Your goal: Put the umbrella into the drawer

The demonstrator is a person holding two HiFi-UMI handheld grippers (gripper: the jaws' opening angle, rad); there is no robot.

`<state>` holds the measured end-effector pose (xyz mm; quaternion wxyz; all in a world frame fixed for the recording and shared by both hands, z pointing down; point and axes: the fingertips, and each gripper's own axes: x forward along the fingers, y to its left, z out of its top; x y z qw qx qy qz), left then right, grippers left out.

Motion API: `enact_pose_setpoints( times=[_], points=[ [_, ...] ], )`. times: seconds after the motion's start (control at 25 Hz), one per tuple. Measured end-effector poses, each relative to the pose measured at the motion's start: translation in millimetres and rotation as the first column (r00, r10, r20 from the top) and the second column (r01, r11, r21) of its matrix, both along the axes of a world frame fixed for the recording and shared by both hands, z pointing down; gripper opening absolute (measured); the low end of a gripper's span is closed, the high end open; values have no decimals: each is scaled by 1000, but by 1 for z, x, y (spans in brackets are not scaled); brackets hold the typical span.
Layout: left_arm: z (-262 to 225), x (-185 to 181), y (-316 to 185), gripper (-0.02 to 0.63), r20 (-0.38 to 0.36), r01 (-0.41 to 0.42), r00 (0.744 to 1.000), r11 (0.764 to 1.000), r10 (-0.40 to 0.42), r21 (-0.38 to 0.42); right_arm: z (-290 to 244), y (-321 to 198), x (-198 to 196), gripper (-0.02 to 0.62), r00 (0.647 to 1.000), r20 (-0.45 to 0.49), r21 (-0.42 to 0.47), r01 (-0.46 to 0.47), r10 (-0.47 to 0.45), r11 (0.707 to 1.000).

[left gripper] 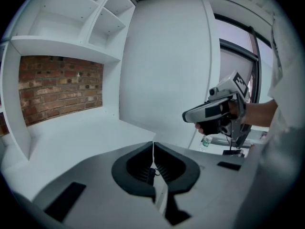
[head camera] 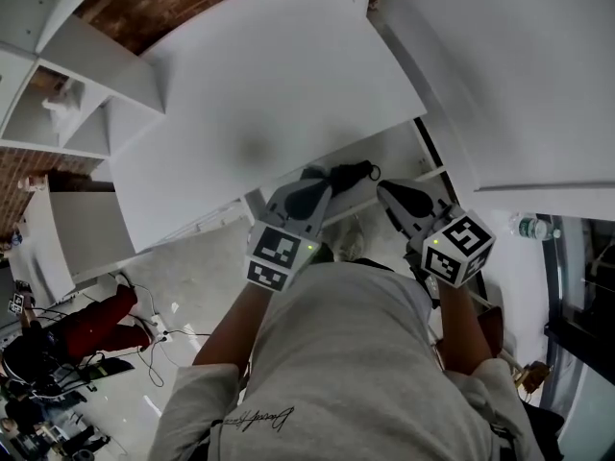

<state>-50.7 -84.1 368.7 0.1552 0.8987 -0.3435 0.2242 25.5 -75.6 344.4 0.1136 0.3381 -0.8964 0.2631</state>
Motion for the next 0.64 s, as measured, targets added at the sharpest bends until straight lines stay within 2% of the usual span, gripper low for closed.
enact_pose_setpoints(
  times=[0.64],
  points=[
    [-5,-5,10,20,-10,-4,1000,1000,4,-8,-1,9,-17,28,999,3,-9,42,-42,999]
  ],
)
